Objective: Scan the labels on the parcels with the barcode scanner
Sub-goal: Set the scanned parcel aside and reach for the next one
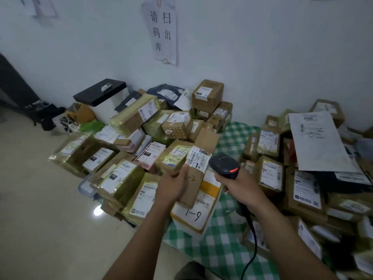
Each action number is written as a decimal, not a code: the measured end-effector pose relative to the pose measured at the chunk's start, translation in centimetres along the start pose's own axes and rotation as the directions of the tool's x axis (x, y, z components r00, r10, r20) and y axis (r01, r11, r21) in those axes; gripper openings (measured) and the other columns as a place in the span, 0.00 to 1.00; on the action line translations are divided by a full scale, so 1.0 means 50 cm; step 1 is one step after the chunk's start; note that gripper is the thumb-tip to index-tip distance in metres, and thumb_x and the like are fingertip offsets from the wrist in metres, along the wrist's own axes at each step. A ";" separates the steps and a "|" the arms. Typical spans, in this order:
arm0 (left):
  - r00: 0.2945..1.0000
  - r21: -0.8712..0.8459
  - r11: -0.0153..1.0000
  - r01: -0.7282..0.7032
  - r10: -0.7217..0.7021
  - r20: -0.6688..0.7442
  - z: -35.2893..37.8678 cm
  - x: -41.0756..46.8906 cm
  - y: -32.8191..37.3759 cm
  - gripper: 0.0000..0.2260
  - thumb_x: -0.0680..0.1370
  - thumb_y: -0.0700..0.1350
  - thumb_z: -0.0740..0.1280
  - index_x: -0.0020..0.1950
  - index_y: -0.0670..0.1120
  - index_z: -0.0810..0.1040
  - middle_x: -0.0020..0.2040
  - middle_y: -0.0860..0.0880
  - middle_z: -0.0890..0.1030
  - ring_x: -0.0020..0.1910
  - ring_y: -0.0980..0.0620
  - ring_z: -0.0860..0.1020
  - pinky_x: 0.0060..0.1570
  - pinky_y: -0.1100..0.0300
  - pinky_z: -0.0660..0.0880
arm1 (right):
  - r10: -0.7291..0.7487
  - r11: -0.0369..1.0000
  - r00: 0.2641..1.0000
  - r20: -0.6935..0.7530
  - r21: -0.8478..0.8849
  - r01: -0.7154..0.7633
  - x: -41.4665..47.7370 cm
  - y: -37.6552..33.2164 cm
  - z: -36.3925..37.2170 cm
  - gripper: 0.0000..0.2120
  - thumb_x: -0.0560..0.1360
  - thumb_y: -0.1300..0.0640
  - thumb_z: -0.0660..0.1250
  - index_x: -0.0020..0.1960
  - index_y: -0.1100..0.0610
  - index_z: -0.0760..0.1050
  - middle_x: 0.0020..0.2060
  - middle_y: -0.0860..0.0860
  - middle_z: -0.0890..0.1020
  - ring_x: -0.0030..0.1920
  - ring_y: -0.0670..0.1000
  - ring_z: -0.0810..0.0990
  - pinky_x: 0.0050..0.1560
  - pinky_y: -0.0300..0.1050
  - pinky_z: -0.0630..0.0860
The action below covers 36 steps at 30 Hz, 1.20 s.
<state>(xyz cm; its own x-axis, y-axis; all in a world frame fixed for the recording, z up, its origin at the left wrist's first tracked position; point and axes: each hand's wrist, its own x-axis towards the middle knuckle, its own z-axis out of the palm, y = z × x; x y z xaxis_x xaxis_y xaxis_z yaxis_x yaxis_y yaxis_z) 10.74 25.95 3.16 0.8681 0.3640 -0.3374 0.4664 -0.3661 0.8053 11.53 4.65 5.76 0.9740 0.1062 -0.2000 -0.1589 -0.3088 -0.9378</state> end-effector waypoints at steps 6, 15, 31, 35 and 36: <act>0.987 0.026 1.000 0.009 -0.004 -0.158 -0.078 0.005 -0.058 0.24 0.74 0.75 0.61 0.48 0.60 0.87 0.49 0.55 0.86 0.47 0.54 0.82 0.54 0.51 0.80 | 0.065 0.998 0.996 0.055 0.006 -0.066 0.006 0.025 0.045 0.15 0.78 0.52 0.73 0.64 0.49 0.78 0.49 0.47 0.86 0.33 0.41 0.82 0.36 0.36 0.76; 0.946 0.286 0.958 0.035 0.060 -0.318 -0.168 0.087 -0.038 0.24 0.82 0.66 0.59 0.61 0.51 0.84 0.55 0.46 0.84 0.51 0.46 0.80 0.52 0.50 0.78 | 0.053 0.998 0.979 0.198 -0.046 -0.045 0.047 -0.007 0.150 0.20 0.76 0.50 0.75 0.66 0.47 0.75 0.50 0.45 0.85 0.35 0.43 0.85 0.37 0.39 0.76; 0.854 0.470 0.753 -0.461 0.521 0.003 0.062 0.034 -0.004 0.25 0.81 0.52 0.68 0.77 0.51 0.70 0.80 0.46 0.62 0.80 0.44 0.57 0.78 0.45 0.58 | 0.122 0.986 0.992 -0.010 0.118 -0.120 -0.024 0.036 -0.020 0.10 0.79 0.51 0.73 0.59 0.46 0.78 0.42 0.50 0.86 0.34 0.42 0.83 0.39 0.43 0.78; 0.822 0.178 0.809 -0.560 0.515 0.243 0.197 0.013 0.056 0.15 0.81 0.48 0.70 0.68 0.48 0.79 0.69 0.50 0.77 0.68 0.51 0.73 0.70 0.52 0.70 | 0.150 0.974 0.978 -0.144 0.192 -0.121 -0.054 0.066 -0.083 0.11 0.79 0.52 0.72 0.60 0.43 0.76 0.44 0.49 0.85 0.36 0.46 0.83 0.37 0.41 0.78; 0.819 0.164 0.815 -0.555 0.500 0.282 0.229 0.010 0.067 0.15 0.82 0.48 0.69 0.68 0.48 0.79 0.68 0.50 0.78 0.67 0.51 0.75 0.69 0.52 0.72 | 0.158 0.971 0.972 -0.175 0.205 -0.121 -0.062 0.078 -0.099 0.12 0.80 0.52 0.72 0.61 0.44 0.76 0.44 0.49 0.85 0.34 0.45 0.82 0.35 0.41 0.77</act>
<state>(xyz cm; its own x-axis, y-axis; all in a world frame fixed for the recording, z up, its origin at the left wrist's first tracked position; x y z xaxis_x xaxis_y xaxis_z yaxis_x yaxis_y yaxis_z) 14.70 15.08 0.10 0.9919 -0.1266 -0.0108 -0.0736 -0.6414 0.7637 8.71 -1.54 4.14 0.9496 -0.1114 -0.2931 -0.3056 -0.1195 -0.9446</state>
